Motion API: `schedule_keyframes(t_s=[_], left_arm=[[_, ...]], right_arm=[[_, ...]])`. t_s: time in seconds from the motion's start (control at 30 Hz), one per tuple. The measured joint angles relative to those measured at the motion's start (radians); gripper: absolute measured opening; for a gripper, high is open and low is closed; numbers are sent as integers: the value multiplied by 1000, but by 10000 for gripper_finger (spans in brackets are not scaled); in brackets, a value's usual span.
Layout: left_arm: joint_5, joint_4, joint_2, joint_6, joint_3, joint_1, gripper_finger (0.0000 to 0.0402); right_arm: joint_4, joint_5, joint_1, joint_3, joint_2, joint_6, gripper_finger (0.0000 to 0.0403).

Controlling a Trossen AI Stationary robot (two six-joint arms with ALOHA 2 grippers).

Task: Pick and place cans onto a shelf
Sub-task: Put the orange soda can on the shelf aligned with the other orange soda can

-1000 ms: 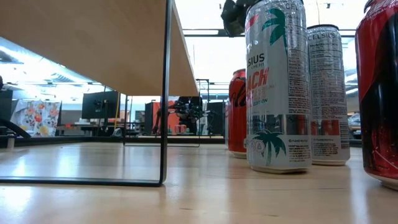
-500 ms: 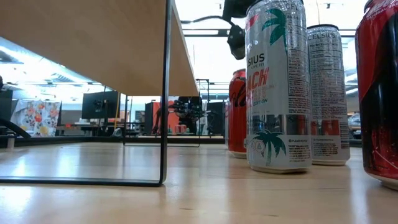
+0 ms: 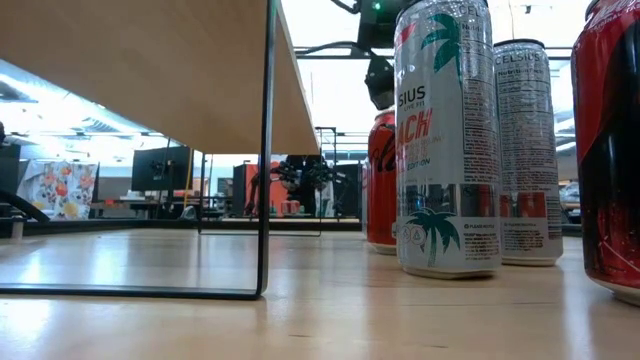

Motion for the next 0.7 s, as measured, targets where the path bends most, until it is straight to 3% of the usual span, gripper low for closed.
schedule_keyframes(t_s=[0.27, 0.43, 0.57, 0.7], left_arm=[[68, 7, 0, -62, 0, 0, 290], [124, 79, 0, -69, 0, -1, 290], [143, 109, 3, -85, 10, 3, 290], [167, 82, 38, -108, 105, 37, 290]], right_arm=[[-220, 14, -17, 308, -1, -87, 321], [-222, 26, -80, 495, 8, -103, 322], [-227, 26, -128, 641, 77, -137, 322], [-257, 13, -144, 825, 186, -211, 322]])
